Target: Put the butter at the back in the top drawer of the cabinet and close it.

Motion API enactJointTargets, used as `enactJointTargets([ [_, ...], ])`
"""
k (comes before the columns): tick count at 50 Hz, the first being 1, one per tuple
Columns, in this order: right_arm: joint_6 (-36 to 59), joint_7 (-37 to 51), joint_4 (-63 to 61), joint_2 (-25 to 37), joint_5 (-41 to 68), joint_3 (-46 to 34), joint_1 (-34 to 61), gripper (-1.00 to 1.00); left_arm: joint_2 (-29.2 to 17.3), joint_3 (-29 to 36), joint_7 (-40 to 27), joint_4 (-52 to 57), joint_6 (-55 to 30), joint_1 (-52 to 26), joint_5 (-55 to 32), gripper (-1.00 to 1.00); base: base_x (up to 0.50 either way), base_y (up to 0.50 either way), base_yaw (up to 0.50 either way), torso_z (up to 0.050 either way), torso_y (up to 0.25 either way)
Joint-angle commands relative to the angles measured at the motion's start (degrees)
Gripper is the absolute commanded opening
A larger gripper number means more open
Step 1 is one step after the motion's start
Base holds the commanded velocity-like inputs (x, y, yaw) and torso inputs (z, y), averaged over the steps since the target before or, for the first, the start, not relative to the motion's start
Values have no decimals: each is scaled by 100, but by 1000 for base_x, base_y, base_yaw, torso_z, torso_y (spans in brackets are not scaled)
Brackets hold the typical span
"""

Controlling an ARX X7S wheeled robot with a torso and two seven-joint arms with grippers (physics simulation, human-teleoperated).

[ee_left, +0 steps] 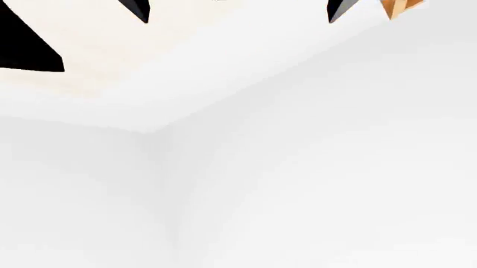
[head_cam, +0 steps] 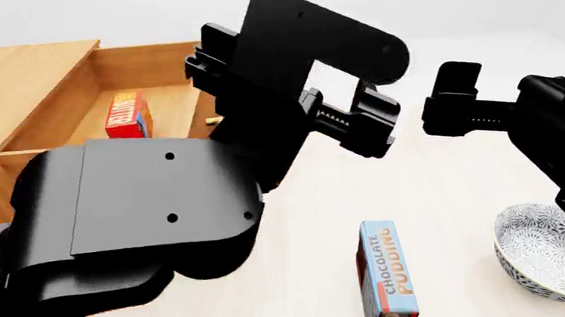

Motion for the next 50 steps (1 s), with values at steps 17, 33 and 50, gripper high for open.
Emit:
enactJointTargets([
  [17,-115,-73,-89,166,24,64,-126,100,712,1206,188,-37,796,1162,1446,100,0,0,0,0,0],
  [33,-261,-224,-137,298,-99,104,-373,100,427,1282,1144,-1660,1906,1719,2302,100,0,0,0,0,0],
  [50,-300,-284,-92,265,-204,75,-459,100,211,1094,1712,-2936,2414,1809,2496,100,0,0,0,0,0],
])
